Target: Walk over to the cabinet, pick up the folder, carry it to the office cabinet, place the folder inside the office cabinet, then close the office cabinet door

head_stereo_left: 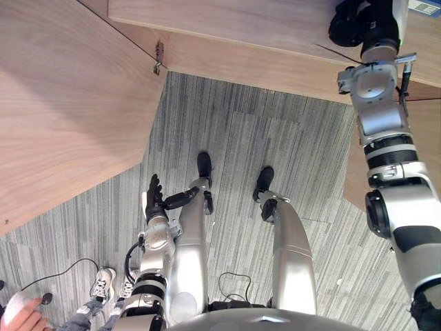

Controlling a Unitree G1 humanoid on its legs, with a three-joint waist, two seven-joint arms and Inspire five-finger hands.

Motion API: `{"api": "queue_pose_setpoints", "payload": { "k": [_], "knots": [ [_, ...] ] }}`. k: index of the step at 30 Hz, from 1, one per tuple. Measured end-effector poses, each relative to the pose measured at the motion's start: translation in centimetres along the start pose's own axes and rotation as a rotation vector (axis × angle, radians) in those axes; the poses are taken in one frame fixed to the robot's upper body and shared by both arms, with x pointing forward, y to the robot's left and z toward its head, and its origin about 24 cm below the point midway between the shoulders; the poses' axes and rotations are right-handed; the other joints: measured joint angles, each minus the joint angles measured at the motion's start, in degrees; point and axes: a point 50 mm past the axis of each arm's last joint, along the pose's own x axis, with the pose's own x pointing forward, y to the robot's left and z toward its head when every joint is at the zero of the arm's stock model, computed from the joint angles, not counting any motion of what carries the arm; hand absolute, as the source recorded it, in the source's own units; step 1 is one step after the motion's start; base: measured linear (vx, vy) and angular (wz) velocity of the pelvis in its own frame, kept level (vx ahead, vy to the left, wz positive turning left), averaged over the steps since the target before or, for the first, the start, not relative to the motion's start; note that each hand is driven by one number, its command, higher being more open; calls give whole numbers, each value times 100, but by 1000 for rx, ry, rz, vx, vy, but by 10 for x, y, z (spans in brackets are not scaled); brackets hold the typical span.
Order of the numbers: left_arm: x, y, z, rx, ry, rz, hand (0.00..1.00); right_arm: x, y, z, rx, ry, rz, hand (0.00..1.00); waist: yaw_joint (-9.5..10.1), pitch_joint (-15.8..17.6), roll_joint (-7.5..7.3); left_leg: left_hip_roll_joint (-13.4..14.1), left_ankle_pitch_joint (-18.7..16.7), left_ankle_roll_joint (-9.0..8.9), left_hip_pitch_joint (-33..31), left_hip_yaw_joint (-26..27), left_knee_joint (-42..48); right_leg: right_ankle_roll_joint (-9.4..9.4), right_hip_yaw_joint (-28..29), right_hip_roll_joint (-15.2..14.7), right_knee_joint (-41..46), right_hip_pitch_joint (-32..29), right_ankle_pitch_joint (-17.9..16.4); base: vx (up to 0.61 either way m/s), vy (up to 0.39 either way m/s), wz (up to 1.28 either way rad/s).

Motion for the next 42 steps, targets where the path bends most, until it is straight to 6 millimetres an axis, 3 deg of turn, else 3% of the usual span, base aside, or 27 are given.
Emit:
{"api": "queue_pose_setpoints", "payload": {
  "k": [12,25,34,42],
  "knots": [
    [-1,-5,2,-26,-7,-11,100,6,-4,4,269,79,-5,0,-34,0,105,-9,21,16,1,14,2,14,-1,-8,6,3,11,0,0,0],
    [-3,-9,1,-34,3,-37,100,-2,-3,22,408,-9,1,0,-102,0,153,8,22,16,160,39,39,15,45,3,58,133,13,-1,-2,-1],
    [-2,-7,-5,-25,40,-47,100,-30,14,0,487,-11,88,0,-83,-7,166,17,7,28,323,52,63,14,49,10,58,313,13,-16,-4,-1],
    [0,1,-9,-30,64,-24,100,-37,17,-15,543,43,101,0,-46,-7,166,39,7,28,321,50,101,12,51,31,73,320,16,-15,-5,0]
  ]
}}
